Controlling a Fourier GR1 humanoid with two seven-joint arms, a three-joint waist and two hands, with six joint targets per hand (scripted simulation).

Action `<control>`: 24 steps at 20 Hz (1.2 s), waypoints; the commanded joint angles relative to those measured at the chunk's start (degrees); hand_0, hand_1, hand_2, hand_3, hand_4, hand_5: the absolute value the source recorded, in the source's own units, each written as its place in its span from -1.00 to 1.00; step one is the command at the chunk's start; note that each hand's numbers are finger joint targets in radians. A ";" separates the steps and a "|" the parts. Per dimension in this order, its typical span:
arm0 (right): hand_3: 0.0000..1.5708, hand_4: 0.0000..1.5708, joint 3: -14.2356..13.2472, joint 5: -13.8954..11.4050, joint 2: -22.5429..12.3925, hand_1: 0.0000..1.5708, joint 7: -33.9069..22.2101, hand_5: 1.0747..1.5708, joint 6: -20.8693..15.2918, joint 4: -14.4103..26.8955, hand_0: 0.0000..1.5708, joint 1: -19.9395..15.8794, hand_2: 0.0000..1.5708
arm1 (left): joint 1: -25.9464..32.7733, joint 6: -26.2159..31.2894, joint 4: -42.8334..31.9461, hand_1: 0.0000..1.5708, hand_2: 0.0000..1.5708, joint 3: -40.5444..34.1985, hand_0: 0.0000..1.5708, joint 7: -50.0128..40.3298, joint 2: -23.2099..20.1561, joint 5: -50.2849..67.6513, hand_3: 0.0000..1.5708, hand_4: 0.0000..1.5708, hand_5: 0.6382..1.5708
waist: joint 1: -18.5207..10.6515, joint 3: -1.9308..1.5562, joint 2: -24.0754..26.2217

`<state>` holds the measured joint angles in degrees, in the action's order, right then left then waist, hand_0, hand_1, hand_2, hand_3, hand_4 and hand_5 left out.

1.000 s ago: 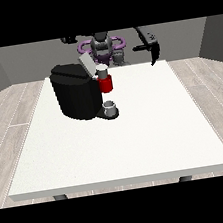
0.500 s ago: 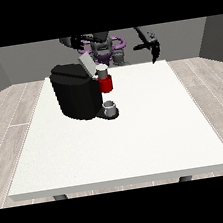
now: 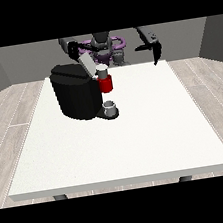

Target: Insert the coffee pod into the coffee machine and close the lid

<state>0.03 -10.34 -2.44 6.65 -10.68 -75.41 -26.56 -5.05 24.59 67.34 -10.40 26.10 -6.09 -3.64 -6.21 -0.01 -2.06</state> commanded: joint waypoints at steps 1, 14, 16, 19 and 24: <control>-1.00 -0.50 -1.67 -1.02 0.58 -1.00 1.82 1.00 -2.27 5.99 -1.00 -2.91 -1.00 | -0.84 -0.06 2.41 -1.00 -1.00 0.03 -1.00 -3.73 -0.13 1.85 -1.00 -0.53 1.00 | -1.25 0.00 -0.91; -1.00 -0.54 -5.11 2.68 -1.06 -1.00 8.07 1.00 0.46 12.78 -1.00 -9.54 -1.00 | -3.99 -1.76 -5.46 -1.00 -1.00 -1.09 -1.00 6.02 -2.06 0.73 -1.00 -0.56 1.00 | 0.05 0.02 -6.94; -1.00 -0.69 -4.26 1.45 -0.83 -1.00 5.96 1.00 -0.11 14.45 -1.00 -9.75 -1.00 | -3.66 -3.17 -3.19 -1.00 -1.00 1.05 -1.00 -0.06 0.33 0.85 -1.00 -0.54 1.00 | -0.47 0.00 -3.23; -1.00 -0.51 -5.48 1.52 -2.26 -1.00 4.51 1.00 -0.09 15.62 -1.00 -11.85 -1.00 | -3.99 0.74 -3.38 -1.00 -1.00 -0.55 -1.00 -0.66 -2.72 3.32 -1.00 -0.55 1.00 | -1.98 0.00 -3.42; -1.00 -0.50 -4.89 1.61 -1.76 -1.00 5.58 1.00 0.61 17.59 -1.00 -13.90 -1.00 | -6.66 1.57 -3.45 -1.00 -1.00 -0.91 -1.00 -1.45 -3.81 4.33 -1.00 -0.58 1.00 | -2.72 0.00 -4.22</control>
<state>-5.34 -8.17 -4.49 12.37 -10.42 -61.48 -39.29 -10.25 24.85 62.67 -11.16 28.05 -9.20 -0.99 -7.79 0.24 -6.52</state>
